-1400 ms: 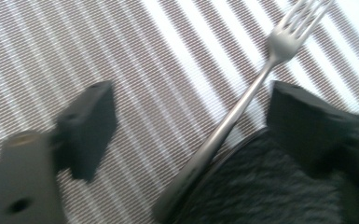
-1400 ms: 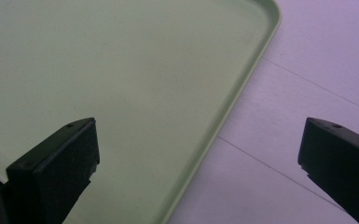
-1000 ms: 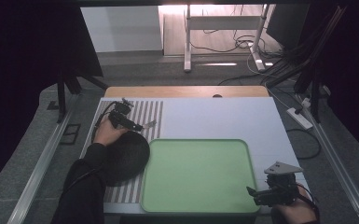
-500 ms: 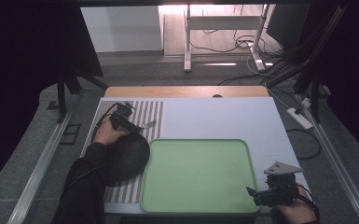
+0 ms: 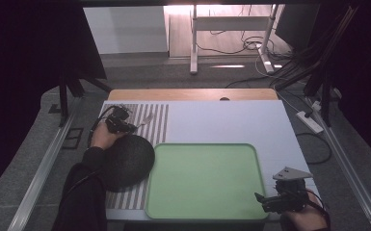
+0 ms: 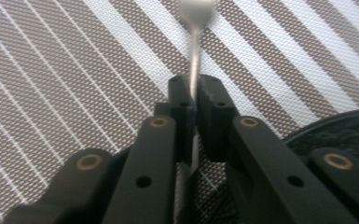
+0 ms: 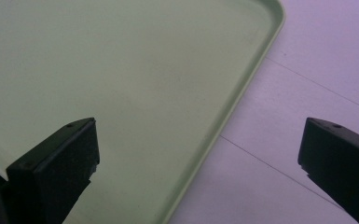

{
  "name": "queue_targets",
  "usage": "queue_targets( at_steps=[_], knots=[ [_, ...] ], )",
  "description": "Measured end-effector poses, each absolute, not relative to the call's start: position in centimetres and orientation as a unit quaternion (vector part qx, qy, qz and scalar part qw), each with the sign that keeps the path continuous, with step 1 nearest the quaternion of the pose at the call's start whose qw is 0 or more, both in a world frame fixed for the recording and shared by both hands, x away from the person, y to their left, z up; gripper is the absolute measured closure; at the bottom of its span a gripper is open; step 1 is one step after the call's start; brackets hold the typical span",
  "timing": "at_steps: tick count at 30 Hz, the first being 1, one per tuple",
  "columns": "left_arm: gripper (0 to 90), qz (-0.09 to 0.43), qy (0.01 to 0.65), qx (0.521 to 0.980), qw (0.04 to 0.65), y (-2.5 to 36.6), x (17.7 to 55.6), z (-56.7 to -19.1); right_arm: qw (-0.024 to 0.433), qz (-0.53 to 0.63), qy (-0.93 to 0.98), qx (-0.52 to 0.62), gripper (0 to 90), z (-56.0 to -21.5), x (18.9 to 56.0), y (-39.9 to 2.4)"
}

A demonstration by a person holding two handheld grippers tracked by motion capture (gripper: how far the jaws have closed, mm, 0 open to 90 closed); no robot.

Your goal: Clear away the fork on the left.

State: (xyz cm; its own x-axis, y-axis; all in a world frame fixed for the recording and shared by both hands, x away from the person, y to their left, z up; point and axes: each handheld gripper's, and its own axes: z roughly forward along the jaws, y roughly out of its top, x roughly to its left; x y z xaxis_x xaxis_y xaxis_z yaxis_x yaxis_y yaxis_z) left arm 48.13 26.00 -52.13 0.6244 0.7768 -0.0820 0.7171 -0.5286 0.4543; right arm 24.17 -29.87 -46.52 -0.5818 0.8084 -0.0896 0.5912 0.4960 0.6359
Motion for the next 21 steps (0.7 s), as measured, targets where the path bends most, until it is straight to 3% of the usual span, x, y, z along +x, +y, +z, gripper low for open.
queue_targets(
  at_steps=[21],
  knots=[
    [84.4, 0.059, 0.49, 0.834, 0.247, 30.7, 46.7, -48.9, 0.194, 0.283, 0.842, 0.416, 0.0, -46.5, 24.1, -29.9]
  ],
)
